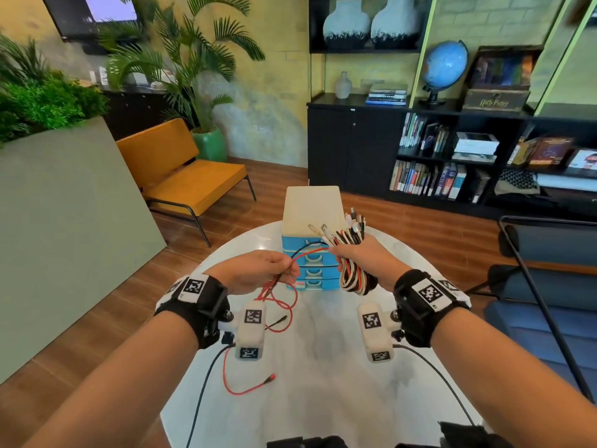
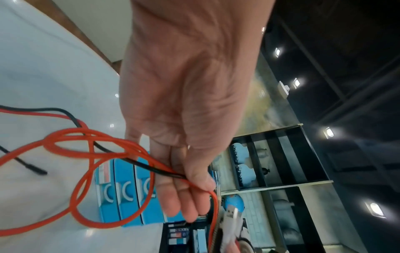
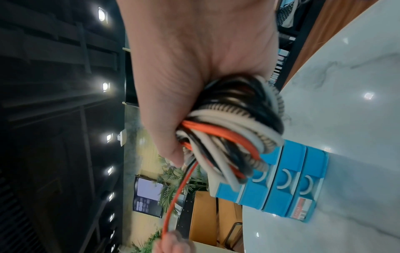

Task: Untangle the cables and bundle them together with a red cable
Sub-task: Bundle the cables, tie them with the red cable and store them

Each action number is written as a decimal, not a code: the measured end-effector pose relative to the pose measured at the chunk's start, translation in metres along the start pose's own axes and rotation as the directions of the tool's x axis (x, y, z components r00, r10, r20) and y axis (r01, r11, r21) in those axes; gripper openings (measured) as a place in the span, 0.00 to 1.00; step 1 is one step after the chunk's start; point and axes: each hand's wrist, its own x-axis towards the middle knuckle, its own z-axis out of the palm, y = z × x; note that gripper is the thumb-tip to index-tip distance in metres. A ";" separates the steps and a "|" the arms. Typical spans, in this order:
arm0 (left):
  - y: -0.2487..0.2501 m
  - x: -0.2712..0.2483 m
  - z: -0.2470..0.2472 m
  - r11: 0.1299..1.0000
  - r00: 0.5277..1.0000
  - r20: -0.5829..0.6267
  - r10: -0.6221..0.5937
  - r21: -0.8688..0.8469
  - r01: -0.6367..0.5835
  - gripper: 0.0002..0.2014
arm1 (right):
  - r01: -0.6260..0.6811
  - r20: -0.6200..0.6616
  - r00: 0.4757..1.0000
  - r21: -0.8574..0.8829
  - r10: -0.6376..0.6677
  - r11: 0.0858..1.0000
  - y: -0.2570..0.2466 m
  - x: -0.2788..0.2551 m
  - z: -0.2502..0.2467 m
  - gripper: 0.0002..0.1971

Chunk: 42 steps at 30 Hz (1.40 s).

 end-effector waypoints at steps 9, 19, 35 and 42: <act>0.020 0.006 0.032 0.987 0.998 -0.019 0.055 0.154 -0.051 0.06 | 0.128 -0.036 0.992 0.142 -0.124 0.982 0.003 0.001 0.038 0.32; 0.017 0.012 0.031 0.952 0.999 -0.031 -0.020 0.303 0.029 0.13 | 0.114 -0.009 0.993 -0.012 -0.114 0.993 0.016 0.009 0.048 0.50; -0.037 0.018 0.000 0.845 0.935 -0.134 0.327 0.486 -0.226 0.17 | 0.243 -0.461 0.863 0.023 -0.205 0.970 -0.015 0.007 0.014 0.16; -0.080 0.011 -0.033 0.697 0.952 -0.185 0.245 0.716 -0.040 0.11 | 0.280 -0.622 0.768 0.109 -0.154 0.954 -0.028 0.005 -0.012 0.25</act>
